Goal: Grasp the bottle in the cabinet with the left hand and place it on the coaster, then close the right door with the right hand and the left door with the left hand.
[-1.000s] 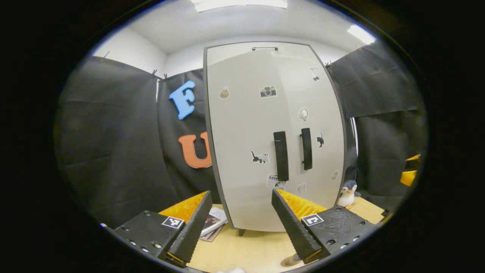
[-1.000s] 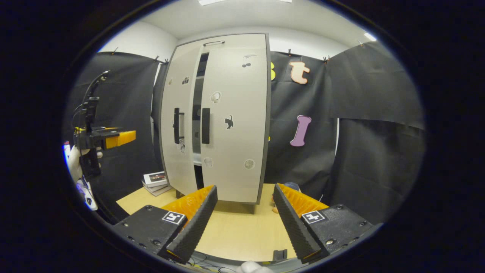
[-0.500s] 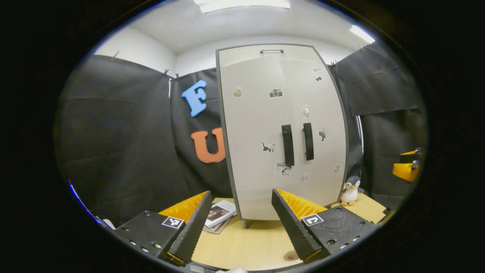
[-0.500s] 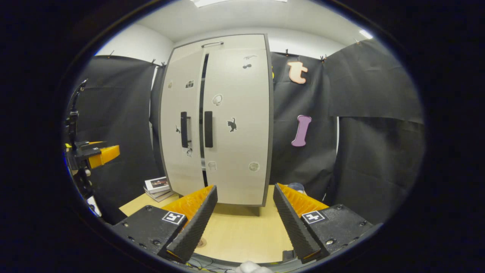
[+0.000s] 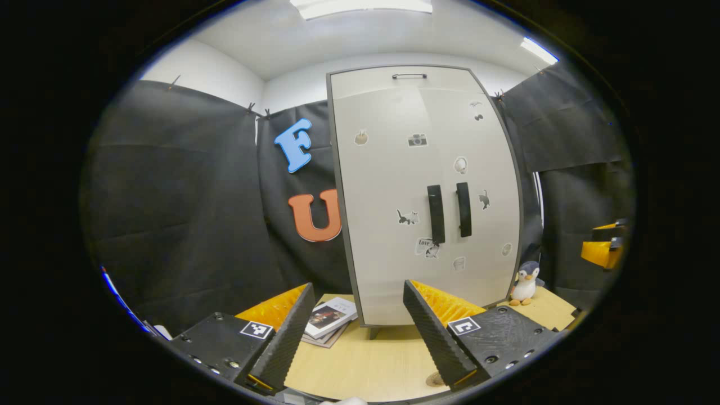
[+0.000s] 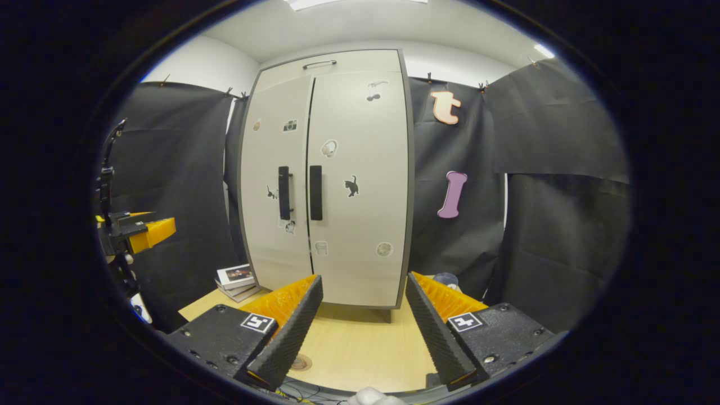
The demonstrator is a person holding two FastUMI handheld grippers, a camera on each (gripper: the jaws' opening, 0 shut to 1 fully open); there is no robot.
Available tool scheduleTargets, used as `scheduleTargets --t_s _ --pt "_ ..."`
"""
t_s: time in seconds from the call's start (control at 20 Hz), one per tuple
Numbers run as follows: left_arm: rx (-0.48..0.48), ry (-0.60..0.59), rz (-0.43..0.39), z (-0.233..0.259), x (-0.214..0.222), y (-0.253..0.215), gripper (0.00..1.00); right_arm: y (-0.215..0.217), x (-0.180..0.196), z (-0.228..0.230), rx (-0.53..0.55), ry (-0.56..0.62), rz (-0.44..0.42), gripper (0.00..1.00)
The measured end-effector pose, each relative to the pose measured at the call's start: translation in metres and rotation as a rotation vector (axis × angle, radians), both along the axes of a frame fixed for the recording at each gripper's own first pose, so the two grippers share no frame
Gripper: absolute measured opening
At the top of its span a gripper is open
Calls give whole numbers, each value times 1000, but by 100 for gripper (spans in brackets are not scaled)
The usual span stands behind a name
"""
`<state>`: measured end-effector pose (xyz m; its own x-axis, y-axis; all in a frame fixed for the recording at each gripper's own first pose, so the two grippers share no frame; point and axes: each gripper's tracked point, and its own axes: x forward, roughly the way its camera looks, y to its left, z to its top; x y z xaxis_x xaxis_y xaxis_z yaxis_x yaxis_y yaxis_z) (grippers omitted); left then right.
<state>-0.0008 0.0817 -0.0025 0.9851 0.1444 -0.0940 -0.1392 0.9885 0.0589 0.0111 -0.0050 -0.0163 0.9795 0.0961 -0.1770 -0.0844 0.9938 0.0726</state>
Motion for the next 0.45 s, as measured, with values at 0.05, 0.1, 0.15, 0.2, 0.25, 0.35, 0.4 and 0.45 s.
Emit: scheduleTargets --t_s 0.05,0.1,0.15,0.2,0.25,0.35,0.4,0.45 --pt "3 -2 0 0 0 0 97 0 1 1 2 -3 0 97" --pt "5 -3 -2 1 1 -1 97 1 2 2 3 -3 1 97" --pt "8 -3 -4 1 1 -2 97 1 3 1 2 -2 2 97" --pt "13 -3 -5 1 1 -3 97 1 3 1 2 0 3 97" --pt "17 -7 -5 2 1 -3 97 2 3 -1 2 3 5 97" --pt "15 -7 -11 2 2 -6 97 2 3 -2 3 8 7 97" --pt "13 -8 -12 3 1 -7 97 1 3 -2 2 10 5 97" --pt "12 -7 -12 3 1 -7 97 0 2 -2 2 10 4 97"
